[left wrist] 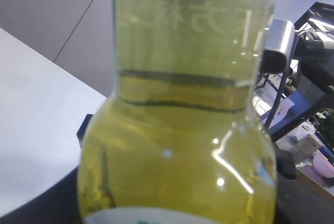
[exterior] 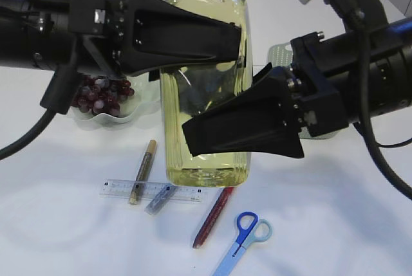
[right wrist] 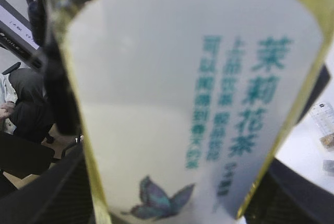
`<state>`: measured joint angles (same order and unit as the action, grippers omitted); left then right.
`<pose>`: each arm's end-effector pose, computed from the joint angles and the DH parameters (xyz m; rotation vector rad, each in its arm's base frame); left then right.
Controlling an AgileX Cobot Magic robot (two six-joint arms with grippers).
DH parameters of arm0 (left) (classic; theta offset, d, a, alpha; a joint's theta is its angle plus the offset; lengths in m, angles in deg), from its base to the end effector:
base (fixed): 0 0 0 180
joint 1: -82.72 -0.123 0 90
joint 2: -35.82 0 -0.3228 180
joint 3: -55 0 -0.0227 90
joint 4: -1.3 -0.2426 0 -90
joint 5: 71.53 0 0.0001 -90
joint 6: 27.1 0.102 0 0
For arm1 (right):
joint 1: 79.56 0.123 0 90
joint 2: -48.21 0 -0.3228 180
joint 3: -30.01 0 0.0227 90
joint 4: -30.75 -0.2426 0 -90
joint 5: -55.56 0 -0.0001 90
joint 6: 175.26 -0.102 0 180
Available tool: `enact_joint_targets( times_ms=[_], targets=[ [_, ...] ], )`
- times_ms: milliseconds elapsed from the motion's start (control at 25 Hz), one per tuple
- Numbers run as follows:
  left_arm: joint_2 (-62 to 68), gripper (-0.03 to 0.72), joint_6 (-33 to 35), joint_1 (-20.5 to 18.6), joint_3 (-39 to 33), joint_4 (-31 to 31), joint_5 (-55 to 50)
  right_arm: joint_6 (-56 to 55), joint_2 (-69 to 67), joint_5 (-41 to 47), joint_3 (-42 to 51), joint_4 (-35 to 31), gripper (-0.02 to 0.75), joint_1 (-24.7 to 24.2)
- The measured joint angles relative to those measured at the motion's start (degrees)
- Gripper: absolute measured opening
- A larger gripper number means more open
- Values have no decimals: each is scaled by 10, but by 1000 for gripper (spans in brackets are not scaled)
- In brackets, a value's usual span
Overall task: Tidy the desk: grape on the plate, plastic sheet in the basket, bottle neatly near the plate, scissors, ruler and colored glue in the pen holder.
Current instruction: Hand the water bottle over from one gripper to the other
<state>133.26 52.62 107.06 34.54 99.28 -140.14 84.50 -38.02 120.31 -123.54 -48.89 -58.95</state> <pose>0.2398 -0.2118 0.3439 0.8632 1.7408 -1.6700 0.1974 0.1712 0.3404 -1.1214 1.8320 1.3259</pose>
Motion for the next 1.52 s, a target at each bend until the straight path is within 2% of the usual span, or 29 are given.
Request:
enact_joint_targets(
  times_ms=[200,360,480,920,1200,1520],
  targets=[
    [0,442,0,0,0,0,0,-1,0,0,0,0,585,0],
    [-1,442,-1,0,0,-1,4,-2,0,1,0,1,650,0],
    [-7,442,-2,0,0,-4,11,-11,0,0,-1,4,670,0],
    [-10,442,-2,0,0,-6,22,-45,1,-6,-1,31,672,0],
    [-11,441,-6,-17,0,-7,21,-72,1,-10,-1,49,671,0],
    [-11,441,-10,-24,0,-32,19,-77,1,-11,-1,58,668,0]
  ],
)
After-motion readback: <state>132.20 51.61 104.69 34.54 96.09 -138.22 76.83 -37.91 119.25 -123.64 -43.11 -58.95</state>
